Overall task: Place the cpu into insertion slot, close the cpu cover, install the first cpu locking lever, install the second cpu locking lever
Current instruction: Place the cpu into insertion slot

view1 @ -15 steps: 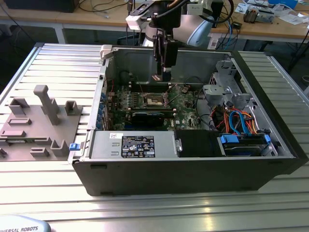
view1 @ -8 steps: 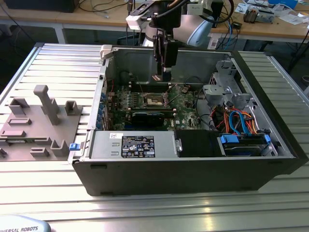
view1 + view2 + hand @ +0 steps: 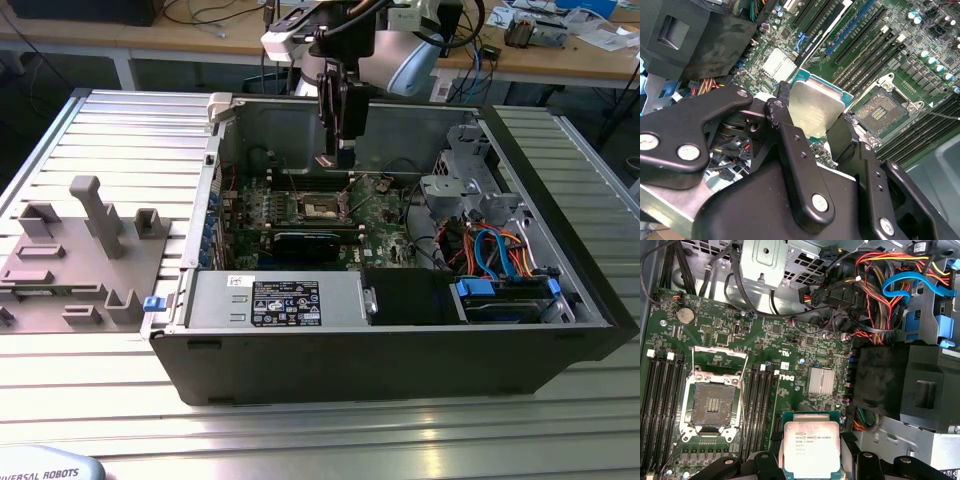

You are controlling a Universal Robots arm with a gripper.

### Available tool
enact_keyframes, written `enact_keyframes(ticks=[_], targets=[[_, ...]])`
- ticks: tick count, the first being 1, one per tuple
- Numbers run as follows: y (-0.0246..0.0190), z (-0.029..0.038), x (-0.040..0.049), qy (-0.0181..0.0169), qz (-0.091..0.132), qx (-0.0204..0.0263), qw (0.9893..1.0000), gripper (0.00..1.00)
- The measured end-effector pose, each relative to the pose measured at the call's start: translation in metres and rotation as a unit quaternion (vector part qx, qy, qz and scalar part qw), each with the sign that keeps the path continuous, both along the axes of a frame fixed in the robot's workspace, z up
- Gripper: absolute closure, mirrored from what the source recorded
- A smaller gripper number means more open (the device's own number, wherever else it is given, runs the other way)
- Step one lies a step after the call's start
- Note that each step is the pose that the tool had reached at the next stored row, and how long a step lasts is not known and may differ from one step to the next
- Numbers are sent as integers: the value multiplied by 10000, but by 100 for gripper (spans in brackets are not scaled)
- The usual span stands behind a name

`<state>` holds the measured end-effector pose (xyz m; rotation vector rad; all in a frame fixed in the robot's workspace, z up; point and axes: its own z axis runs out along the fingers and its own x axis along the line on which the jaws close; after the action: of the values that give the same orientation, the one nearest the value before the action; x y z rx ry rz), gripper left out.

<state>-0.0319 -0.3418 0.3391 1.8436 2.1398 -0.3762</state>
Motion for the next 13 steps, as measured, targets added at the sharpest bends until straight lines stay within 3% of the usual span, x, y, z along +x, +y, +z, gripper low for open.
enact_keyframes(ticks=[13], targets=[[0, 0, 2, 0, 0, -38, 10000, 46]])
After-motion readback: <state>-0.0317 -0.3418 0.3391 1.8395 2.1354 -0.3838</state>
